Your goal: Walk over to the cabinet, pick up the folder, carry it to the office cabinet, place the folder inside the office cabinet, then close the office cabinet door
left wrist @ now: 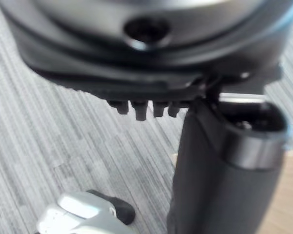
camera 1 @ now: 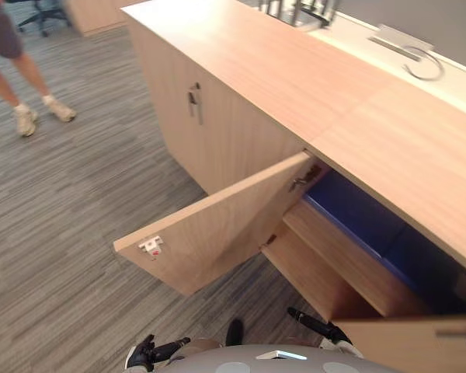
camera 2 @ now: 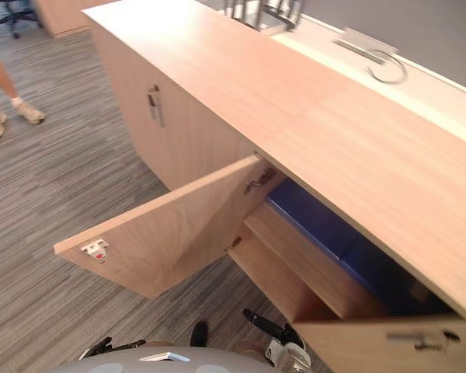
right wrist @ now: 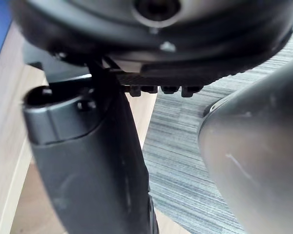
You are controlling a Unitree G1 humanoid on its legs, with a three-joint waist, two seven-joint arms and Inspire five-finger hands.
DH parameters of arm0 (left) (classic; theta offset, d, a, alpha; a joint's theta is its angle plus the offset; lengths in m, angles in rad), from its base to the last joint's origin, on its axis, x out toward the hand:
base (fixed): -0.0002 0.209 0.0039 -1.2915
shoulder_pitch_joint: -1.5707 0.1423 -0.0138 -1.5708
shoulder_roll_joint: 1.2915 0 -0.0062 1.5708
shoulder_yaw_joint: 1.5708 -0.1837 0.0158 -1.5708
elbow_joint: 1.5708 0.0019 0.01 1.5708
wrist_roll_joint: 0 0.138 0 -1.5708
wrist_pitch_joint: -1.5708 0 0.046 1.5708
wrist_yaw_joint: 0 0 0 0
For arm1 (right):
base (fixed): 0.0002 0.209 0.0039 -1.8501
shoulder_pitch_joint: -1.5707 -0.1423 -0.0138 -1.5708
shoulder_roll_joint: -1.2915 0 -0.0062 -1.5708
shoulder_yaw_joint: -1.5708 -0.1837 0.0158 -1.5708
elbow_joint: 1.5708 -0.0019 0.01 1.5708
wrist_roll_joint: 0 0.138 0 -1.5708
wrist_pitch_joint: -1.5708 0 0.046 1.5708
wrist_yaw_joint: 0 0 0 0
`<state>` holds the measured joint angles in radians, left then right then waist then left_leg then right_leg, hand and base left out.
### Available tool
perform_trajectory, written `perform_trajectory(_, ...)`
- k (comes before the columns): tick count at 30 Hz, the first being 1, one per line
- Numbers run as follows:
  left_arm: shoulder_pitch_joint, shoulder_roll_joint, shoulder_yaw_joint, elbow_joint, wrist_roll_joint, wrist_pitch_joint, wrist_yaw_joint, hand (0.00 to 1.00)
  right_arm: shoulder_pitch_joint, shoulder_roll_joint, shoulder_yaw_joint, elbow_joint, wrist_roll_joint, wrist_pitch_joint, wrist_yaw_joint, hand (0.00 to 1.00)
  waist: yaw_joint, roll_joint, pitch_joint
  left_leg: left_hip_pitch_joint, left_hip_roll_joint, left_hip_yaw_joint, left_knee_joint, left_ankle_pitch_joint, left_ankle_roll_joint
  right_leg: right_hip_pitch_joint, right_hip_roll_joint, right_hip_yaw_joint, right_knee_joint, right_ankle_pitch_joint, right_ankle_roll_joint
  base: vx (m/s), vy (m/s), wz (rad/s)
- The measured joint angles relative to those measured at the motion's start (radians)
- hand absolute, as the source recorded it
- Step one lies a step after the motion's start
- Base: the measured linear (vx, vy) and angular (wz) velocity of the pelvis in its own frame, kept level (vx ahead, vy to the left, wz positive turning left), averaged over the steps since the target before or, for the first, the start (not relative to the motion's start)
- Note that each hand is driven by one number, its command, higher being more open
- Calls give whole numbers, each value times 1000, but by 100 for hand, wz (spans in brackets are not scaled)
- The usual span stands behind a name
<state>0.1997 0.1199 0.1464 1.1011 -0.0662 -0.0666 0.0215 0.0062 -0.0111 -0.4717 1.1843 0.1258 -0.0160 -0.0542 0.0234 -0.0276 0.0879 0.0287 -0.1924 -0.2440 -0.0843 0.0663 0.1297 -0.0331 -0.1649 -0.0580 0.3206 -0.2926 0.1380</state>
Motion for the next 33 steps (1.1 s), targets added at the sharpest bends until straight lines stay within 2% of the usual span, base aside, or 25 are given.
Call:
perform_trajectory(2, 9, -4, 31, 2, -4, 0, 0, 100, 1, 2, 0, 10, 0, 1, 1, 100, 2, -8, -19, 4, 0, -31, 0, 2, -3, 2, 2, -12, -65, 19, -3, 149, -88, 64)
perform_trajectory(4, 11, -6, 57, 15, -24, 1, 1, 100, -1, 8, -8, 19, 0, -3, 1, 100, 6, -12, -32, 9, 3, -44, 1, -7, -17, 4, 13, -18, -138, 74, -22, 95, -91, 24)
perform_trajectory(5, 11, -8, 67, 24, -45, 1, 2, 100, 0, 11, -11, 20, 1, -11, 1, 100, 4, -17, -40, 15, 5, -49, 0, -16, -30, 13, 21, -15, -162, 132, -26, 95, -104, 5)
perform_trajectory(6, 12, -15, 69, 30, -47, 1, 4, 100, 2, 10, -22, 21, 1, -13, 0, 100, 7, -7, -55, 15, 17, -50, 0, -26, -46, 23, 34, -17, -185, 148, -30, 113, -117, 0)
perform_trajectory(11, 3, -24, 104, 39, -46, 0, 2, 100, 20, 11, -30, 37, 16, -18, -4, 100, 4, -4, -59, 49, 54, -41, 0, -58, -95, 74, 68, -19, -220, 160, -48, 59, -110, -7)
perform_trajectory(19, -15, -16, 94, 40, -46, 0, 0, 100, 31, 11, -7, 38, 19, -20, -6, 100, 1, -9, -58, 63, 60, -85, 11, -58, -93, 118, 77, -55, -240, 174, -59, 2, -19, 15)
perform_trajectory(21, -33, -11, 84, 37, -46, 0, 3, 100, 33, 11, 14, 35, 19, -24, -6, 100, 1, -10, -46, 25, 47, -123, 86, -90, -106, 127, 75, -98, -234, 188, -60, -39, 12, 65)
perform_trajectory(22, -50, -11, 84, 28, -50, 1, 8, 100, 33, 14, 13, 35, 19, -28, -7, 100, 0, -10, -30, -19, 47, -78, 154, -159, -91, 130, 68, -123, -230, 190, -61, -46, 7, 70)
perform_trajectory(23, -54, -11, 86, 26, -48, 1, 12, 100, 33, 15, 12, 35, 20, -30, -7, 100, -1, -12, -25, -33, 54, -43, 174, -179, -95, 133, 66, -130, -231, 190, -61, -75, -5, 74)
perform_trajectory(24, -54, -9, 78, 15, -56, 0, 16, 100, 28, 13, 10, 36, 20, -34, -12, 100, -4, -8, -10, -79, 101, 112, 242, -220, -110, 142, 65, -167, -226, 191, -62, -75, -14, 59)
perform_trajectory(25, -53, -13, 72, 10, -63, -1, 20, 100, 27, 8, 11, 36, 19, -34, -14, 100, -4, -1, -6, -98, 129, 184, 270, -227, -108, 144, 65, -181, -220, 191, -62, -118, 7, 67)
perform_trajectory(26, -51, -22, 66, 0, -73, -1, 26, 100, 24, -2, 11, 34, 19, -34, -20, 100, -3, 19, 4, -115, 170, 286, 303, -236, -104, 149, 66, -197, -212, 189, -64, -93, 55, 45)
perform_trajectory(27, -41, -29, 56, -9, -85, -1, 32, 100, 18, -16, 13, 32, 19, -34, -22, 100, -5, 29, 12, -114, 180, 324, 308, -236, -104, 155, 60, -206, -204, 188, -65, -76, 79, 38)
perform_trajectory(29, -36, -33, 54, -13, -84, -1, 35, 100, 19, -18, 12, 22, 19, -33, -22, 100, -5, 36, 14, -114, 166, 331, 297, -236, -105, 155, 41, -217, -202, 186, -63, -49, 106, 31)
perform_trajectory(31, -35, -32, 58, -12, -88, -1, 35, 100, 19, -15, -1, 17, 19, -32, -22, 100, -16, 30, 14, -115, 163, 370, 277, -241, -114, 155, 16, -253, -204, 186, -63, -24, 102, 42)
perform_trajectory(33, -35, -24, 75, -9, -88, -2, 32, 100, 18, -4, -52, 12, 19, -31, -23, 100, -39, 19, 20, -132, 171, 461, 295, -247, -122, 158, -30, -320, -202, 185, -58, 16, 135, 71)
